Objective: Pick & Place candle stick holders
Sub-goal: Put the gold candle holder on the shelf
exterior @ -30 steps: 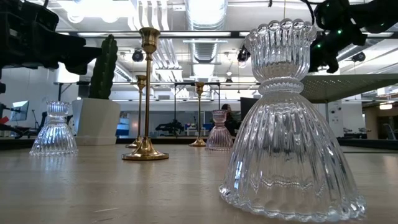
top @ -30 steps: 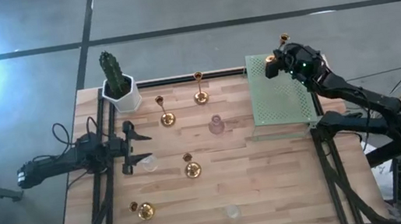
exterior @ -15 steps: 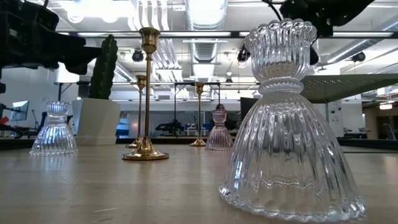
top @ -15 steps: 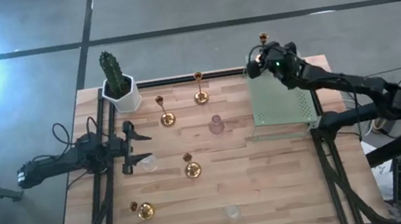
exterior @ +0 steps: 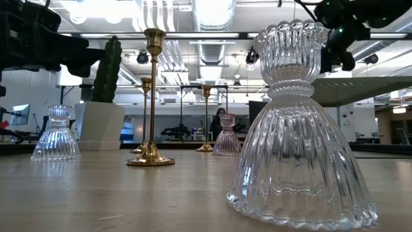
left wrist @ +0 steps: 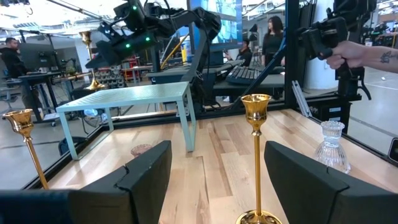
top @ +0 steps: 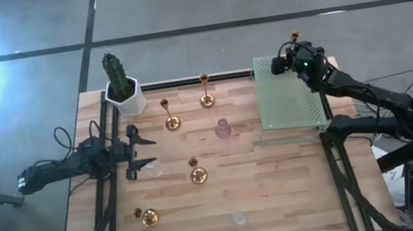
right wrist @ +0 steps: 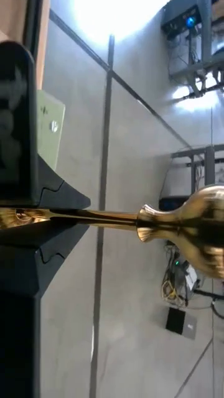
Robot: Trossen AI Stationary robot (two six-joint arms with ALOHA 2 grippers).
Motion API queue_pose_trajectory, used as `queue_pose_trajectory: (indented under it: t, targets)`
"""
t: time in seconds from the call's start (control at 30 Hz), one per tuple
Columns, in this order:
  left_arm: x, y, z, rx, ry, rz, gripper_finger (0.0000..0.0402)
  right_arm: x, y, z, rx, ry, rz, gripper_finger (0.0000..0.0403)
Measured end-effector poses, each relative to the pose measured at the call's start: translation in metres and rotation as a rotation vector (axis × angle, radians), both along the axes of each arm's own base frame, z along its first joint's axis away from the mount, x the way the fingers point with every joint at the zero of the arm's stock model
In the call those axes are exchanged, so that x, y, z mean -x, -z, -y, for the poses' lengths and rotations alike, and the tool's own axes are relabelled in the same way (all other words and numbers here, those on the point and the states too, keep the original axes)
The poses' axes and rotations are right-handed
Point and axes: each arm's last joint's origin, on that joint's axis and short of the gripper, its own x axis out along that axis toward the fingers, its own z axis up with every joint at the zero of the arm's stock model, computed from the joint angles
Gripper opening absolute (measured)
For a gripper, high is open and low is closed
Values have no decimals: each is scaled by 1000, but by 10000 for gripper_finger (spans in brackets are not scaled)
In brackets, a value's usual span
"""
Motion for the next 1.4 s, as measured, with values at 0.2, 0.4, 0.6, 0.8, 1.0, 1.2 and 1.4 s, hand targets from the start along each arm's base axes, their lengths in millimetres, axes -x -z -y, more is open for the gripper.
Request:
queue_pose_trajectory:
  t: [0.2,0.4,0.6,0.8,1.0,1.2,1.4]
  targets:
    - [0,0,0,0,0,0,262,4,9,9,-46,-4,1,11]
    - [0,0,0,0,-1,0,262,0,12,19,-60,-5,-38,11]
    - [0,0,0,0,0,0,262,-5,14,24,-50,-13,-44,11]
    - [0,0,0,0,0,0,262,-3,15,22,-66,-12,-52,11]
    - [0,0,0,0,0,0,262,0,13,18,-66,-16,-43,11]
    - [0,0,0,0,0,0,262,0,13,18,-73,-25,-37,11]
    - [0,0,0,0,0,0,262,0,14,18,-75,-26,-37,12]
